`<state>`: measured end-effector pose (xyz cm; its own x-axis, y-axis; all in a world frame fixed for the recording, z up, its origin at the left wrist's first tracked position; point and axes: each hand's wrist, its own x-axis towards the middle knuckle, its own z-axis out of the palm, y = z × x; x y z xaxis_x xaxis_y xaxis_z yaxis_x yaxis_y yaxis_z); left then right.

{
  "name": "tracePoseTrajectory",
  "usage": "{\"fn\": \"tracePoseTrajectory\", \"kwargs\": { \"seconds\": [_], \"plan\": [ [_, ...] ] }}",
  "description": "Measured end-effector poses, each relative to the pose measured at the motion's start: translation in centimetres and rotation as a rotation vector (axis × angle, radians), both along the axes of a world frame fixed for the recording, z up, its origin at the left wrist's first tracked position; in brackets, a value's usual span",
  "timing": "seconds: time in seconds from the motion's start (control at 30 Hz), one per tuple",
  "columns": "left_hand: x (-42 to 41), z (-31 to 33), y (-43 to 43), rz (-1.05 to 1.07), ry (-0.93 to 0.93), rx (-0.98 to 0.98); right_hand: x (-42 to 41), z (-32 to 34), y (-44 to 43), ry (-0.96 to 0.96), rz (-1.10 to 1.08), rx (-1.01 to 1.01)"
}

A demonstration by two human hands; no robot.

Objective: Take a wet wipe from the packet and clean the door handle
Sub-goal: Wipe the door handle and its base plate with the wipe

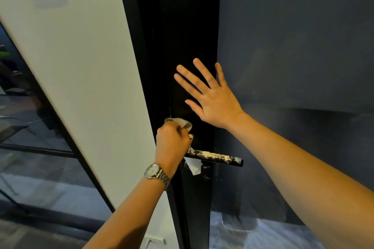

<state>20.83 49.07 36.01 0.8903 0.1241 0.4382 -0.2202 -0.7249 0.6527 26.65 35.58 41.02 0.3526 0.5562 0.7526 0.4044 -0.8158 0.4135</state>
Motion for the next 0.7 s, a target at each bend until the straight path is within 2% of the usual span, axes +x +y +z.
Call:
{"fn": "tracePoseTrajectory", "kwargs": {
  "seconds": [0.2, 0.23, 0.27, 0.37, 0.43, 0.57, 0.7],
  "plan": [
    [-0.5, 1.1, -1.2, -0.242, -0.251, 0.472, 0.1, -0.1, 0.0, 0.011, -0.009, -0.004],
    [-0.5, 1.5, -1.2, -0.265, -0.233, 0.474, 0.1, 0.0, 0.0, 0.013, -0.007, -0.003],
    [-0.4, 1.6, -1.0, -0.259, -0.197, 0.43, 0.1, 0.0, 0.0, 0.014, -0.006, -0.002],
    [0.2, 0.5, 0.4, -0.066, -0.018, 0.082, -0.1, 0.0, 0.0, 0.015, -0.004, -0.007],
    [0.1, -0.6, 0.7, 0.009, 0.074, -0.055, -0.1, 0.0, 0.0, 0.016, -0.004, -0.006],
    [-0.1, -1.7, 0.9, 0.028, 0.161, -0.177, 0.1, 0.0, 0.0, 0.013, -0.008, -0.007],
    [-0.4, -1.5, 1.1, 0.02, 0.09, -0.18, 0.0, 0.0, 0.1, 0.012, -0.003, -0.005]
  ]
}}
